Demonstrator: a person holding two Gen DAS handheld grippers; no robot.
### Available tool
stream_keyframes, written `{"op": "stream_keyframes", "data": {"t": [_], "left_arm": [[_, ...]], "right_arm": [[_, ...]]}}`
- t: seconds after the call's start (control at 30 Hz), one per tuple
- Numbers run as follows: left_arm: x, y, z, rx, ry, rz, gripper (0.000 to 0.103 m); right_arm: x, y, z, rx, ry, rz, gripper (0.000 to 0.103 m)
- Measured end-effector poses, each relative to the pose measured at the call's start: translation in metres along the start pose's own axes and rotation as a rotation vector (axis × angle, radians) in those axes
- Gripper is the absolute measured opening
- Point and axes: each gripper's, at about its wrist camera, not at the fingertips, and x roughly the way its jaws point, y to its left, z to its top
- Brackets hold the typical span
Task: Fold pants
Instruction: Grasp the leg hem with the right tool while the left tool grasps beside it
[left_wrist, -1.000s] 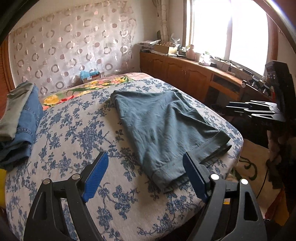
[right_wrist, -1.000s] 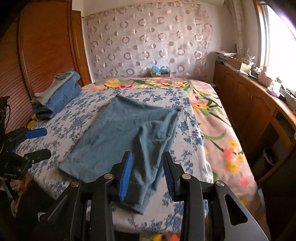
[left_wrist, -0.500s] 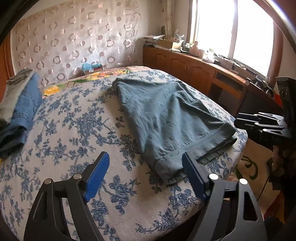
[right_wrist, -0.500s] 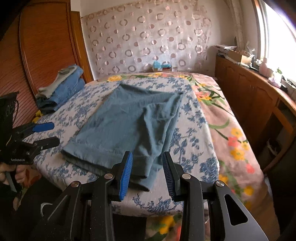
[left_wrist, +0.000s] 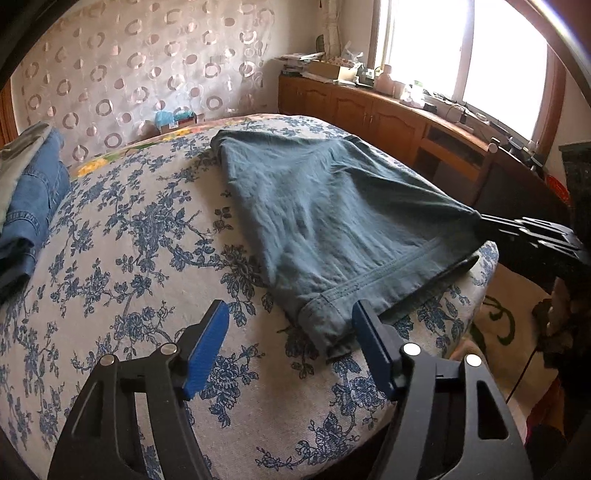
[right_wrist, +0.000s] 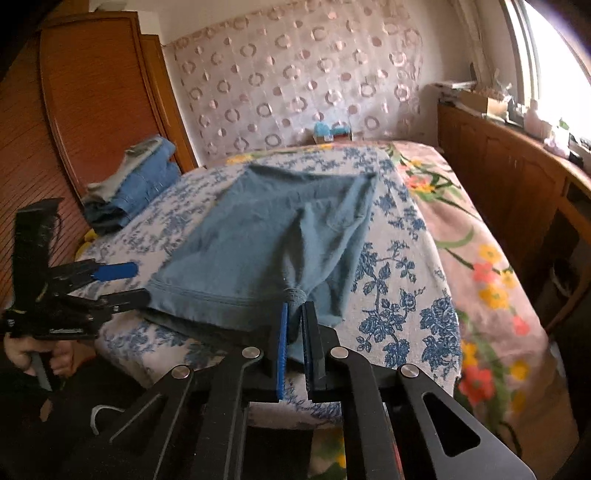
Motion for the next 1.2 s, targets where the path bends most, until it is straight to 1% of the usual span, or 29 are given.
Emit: {"op": "stream_keyframes", "data": {"t": [0.07,0.17,0.23,0.3,0.33,0.37,0.47,0.53,0.63,0.73,0.93,1.03,1.2], "left_arm": [[0.0,0.0,0.0,-0.001,-0.003,-0.003,0.07],[-0.001,-0.001,0.0,0.003,-0.004,-0.004,0.07],[-0.001,-0.001,-0.001,0.003,-0.006,-0.006,0.07],[0.0,-0.002,-0.001,0.002,0.0,-0.006,0.07],[0.001,-0.002,-0.002,0.001,0.004,-0.003,0.07],[0.002,-0.002,-0.003,0.0,0.007,-0.003,0.07],[0.005,-0.001,-0.005,-0.01,0.018,-0.004,0.07],[0.008,-0.001,-0.006,-0.011,0.029,-0.004,0.07],[0.01,0.001,-0.007,-0.013,0.034,-0.009,0.07],[0.01,0.001,-0.007,-0.013,0.033,-0.008,0.07],[0.01,0.001,-0.008,-0.009,0.029,-0.007,0.07],[0.01,0.001,-0.008,-0.008,0.028,-0.008,0.07],[0.01,0.002,-0.008,-0.02,0.025,-0.011,0.07]], "right_arm": [[-0.002,0.0,-0.004,0.0,0.007,-0.002,0.007],[0.008,-0.003,-0.013,-0.002,0.044,-0.037,0.007],[0.008,-0.004,-0.015,0.011,0.04,-0.032,0.008],[0.007,-0.002,-0.015,0.012,0.036,-0.045,0.013],[0.007,0.0,-0.015,0.006,0.031,-0.058,0.018],[0.007,0.002,-0.014,0.002,0.027,-0.066,0.024],[0.012,0.003,-0.011,0.011,0.033,-0.076,0.032],[0.019,0.003,-0.011,0.017,0.049,-0.093,0.034],[0.027,0.0,-0.013,0.038,0.075,-0.099,0.034],[0.026,-0.003,-0.013,0.065,0.065,-0.08,0.034],[0.026,-0.005,-0.01,0.074,0.068,-0.063,0.034],[0.029,-0.007,-0.01,0.074,0.063,-0.037,0.023],[0.03,-0.006,-0.015,0.063,0.032,-0.044,0.02]]}}
